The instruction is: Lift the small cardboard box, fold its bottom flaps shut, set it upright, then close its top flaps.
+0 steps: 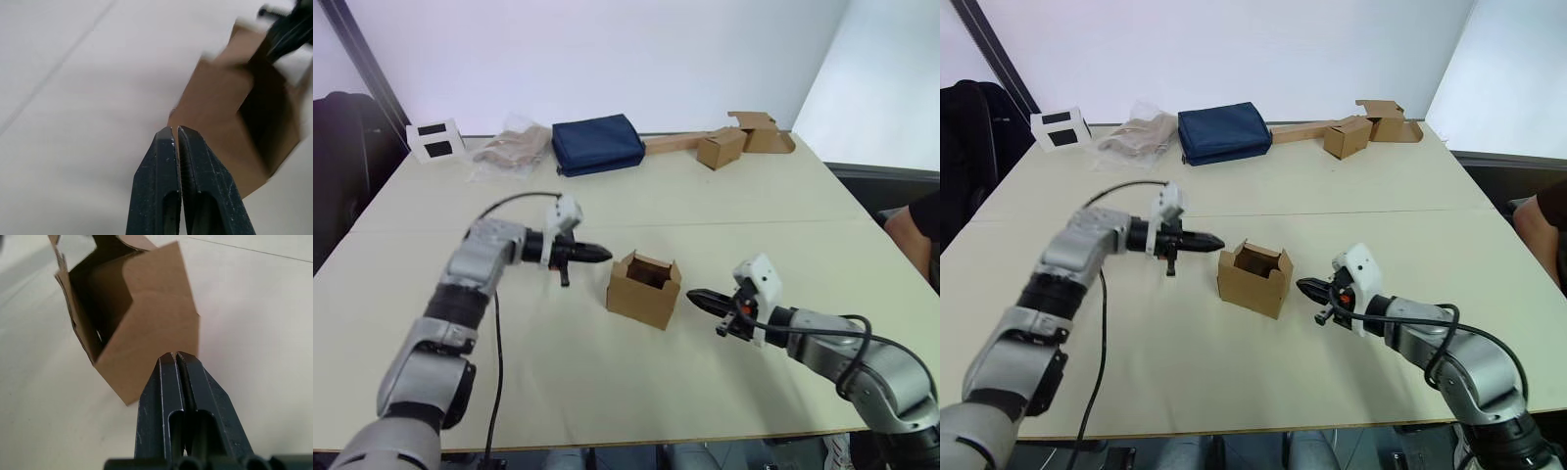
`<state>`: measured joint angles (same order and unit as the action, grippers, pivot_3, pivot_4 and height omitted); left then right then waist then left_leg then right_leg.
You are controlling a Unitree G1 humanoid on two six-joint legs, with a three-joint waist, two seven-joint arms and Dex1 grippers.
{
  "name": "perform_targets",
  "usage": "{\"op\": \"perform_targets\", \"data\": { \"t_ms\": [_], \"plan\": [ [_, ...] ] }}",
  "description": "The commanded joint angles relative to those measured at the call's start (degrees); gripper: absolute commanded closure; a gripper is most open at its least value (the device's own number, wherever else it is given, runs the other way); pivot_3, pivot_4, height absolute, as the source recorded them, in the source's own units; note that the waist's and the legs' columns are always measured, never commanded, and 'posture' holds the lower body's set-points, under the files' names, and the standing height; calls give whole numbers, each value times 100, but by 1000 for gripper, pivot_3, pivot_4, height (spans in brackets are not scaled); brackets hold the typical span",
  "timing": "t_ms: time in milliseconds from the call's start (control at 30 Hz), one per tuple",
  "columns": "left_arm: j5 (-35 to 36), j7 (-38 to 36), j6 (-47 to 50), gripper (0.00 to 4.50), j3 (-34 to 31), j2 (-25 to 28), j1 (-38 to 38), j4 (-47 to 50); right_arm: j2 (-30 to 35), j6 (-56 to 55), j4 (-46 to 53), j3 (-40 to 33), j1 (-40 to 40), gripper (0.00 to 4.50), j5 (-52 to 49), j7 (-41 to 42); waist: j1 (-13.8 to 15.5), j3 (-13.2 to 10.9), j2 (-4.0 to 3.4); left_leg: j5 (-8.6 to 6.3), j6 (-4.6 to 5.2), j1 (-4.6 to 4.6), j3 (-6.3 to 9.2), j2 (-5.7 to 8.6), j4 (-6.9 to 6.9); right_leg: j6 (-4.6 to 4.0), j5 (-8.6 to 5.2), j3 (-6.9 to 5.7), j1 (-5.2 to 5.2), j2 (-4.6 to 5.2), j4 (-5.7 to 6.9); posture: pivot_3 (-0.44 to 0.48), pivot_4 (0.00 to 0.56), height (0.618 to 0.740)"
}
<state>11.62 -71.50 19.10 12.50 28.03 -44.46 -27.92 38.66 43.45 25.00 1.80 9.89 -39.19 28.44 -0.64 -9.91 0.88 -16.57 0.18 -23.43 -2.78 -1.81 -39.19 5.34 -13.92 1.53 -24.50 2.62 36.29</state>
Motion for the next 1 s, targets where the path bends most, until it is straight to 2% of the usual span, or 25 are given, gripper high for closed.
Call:
{"op": "perform_targets", "data": {
  "t_ms": [33, 500, 733, 833, 933, 1000],
  "plan": [
    [-338, 129, -559, 4408, 80, 38, 41, 2, -111, 26, -52, 41, 136, 4500, 152, 85, 5, 0, 0, 0, 0, -2, 0, 0, 0, 0, 0, -1, -2, 0, 0, 0, 150, 740],
    [-22, -289, 667, 4408, 192, 154, 568, 1386, -454, 28, -457, 0, 371, 4500, 471, 234, -4, 1, -1, 0, 0, 2, 2, -1, 0, 2, 1, -1, -1, 1, 7, 0, 150, 740],
    [-194, -238, 697, 4408, 241, 330, 548, 1390, -402, -13, -584, 118, 470, 4500, 801, 356, -1, 1, -1, 1, -1, 2, 2, 0, -1, 2, 1, -1, -1, 1, 8, 0, 150, 740],
    [-190, -179, 628, 4408, 121, 421, 452, 1219, -368, -46, -590, -13, 474, 4500, 864, 402, -1, 1, -1, 0, -1, 2, 2, 0, -1, 2, 1, -1, -1, 1, 7, 0, 150, 740],
    [370, -111, 886, 4408, -491, 394, 165, 1228, -391, -616, -724, -316, 573, 4500, 936, 598, 1, 0, 0, 1, -1, 1, 1, 0, -1, 2, 1, -1, -1, 1, 7, 0, 150, 740],
    [588, -97, 1091, 4408, -680, 392, 64, 1286, -481, -831, -776, -427, 629, 4500, 909, 664, 2, 0, 1, 1, -2, -1, 1, 0, -3, 2, 2, -2, -1, 1, 7, 0, 150, 740]
  ]
}}
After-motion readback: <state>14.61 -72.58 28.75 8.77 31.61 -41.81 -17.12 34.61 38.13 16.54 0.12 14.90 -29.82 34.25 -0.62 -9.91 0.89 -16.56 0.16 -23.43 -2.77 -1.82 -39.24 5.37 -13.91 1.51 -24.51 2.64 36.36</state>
